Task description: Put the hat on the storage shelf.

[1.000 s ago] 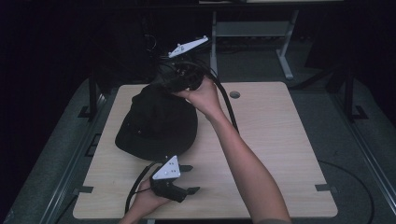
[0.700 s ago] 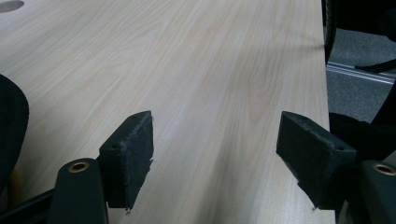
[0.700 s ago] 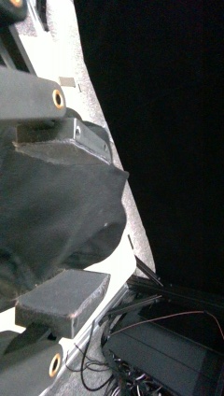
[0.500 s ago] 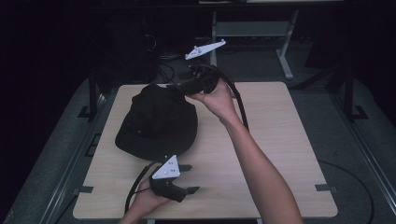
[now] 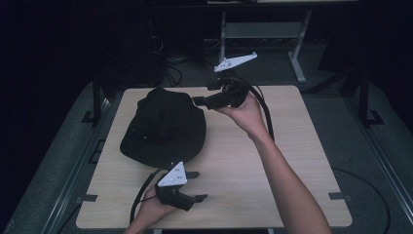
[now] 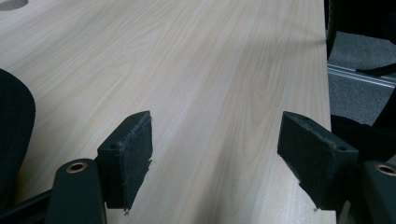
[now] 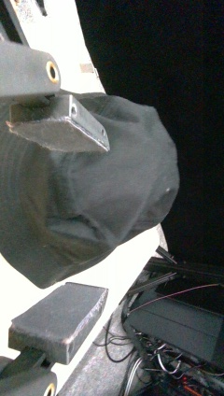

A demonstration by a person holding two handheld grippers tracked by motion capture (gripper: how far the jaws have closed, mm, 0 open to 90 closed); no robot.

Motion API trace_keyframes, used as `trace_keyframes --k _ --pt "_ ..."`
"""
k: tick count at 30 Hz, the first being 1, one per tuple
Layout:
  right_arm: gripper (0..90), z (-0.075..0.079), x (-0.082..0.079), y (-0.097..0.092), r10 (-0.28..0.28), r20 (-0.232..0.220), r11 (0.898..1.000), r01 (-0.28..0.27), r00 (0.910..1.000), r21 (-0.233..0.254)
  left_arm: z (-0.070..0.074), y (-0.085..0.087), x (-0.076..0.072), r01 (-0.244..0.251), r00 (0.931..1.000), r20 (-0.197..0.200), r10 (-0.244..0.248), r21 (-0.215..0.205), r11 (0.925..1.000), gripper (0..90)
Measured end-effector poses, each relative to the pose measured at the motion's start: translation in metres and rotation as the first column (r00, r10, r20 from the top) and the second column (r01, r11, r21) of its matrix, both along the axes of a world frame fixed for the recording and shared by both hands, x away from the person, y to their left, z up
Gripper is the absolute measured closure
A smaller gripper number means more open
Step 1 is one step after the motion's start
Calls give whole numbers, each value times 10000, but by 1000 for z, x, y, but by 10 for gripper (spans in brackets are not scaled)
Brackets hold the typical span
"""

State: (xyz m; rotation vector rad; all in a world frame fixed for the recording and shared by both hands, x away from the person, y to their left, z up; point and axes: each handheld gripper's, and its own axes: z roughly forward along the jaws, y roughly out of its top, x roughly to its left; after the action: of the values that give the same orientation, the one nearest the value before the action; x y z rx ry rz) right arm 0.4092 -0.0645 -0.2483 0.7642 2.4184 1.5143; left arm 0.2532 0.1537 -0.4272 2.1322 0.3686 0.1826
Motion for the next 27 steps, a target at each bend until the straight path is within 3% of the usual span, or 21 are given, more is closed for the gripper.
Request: trace_keyframes --k 9,14,27 --pt "216 -8 -8 -19 -117 -104 9999 117 9999 29 0 1 2 -78 10000 -37 78 -36 10000 239" --pt "191 -16 -13 -34 -440 -293 9990 439 9986 -47 0 2 2 -193 9998 1 193 -6 9998 223" --pt "164 -24 -21 -52 -662 -367 9977 656 9971 -176 1 3 3 -306 9995 -36 305 -97 9995 186"
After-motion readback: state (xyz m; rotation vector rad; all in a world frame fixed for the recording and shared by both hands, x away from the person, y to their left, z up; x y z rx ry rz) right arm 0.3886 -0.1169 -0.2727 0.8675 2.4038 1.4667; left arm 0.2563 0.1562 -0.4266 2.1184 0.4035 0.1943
